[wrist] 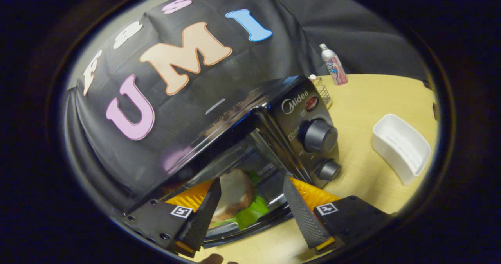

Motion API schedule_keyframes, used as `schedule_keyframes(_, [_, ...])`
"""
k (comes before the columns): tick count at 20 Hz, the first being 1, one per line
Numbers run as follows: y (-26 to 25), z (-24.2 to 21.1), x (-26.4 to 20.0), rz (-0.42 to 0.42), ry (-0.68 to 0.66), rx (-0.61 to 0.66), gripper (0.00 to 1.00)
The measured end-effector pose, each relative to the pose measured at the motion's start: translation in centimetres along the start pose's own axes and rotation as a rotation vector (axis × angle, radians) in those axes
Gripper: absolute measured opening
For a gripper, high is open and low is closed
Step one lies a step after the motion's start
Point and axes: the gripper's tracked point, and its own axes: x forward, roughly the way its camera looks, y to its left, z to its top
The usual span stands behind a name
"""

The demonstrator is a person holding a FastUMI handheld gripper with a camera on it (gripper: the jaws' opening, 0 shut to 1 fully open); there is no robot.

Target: Open the toaster oven, put the food inside, and close the toaster oven door.

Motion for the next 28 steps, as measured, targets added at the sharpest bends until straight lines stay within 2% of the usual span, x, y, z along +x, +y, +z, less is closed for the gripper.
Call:
schedule_keyframes(9, [-1.2,-0.2,-6.8,-0.016,-0.003,-0.194,0.99])
schedule_keyframes(15, [-2.2,-0.8,-11.9,-0.069,0.009,-0.366,0.99])
schedule_keyframes(20, [-3.5,-3.3,-15.5,-0.116,0.058,-0.489,0.99])
schedule_keyframes(28, [-4.9,-8.8,-19.2,-0.119,0.156,-0.549,0.99])
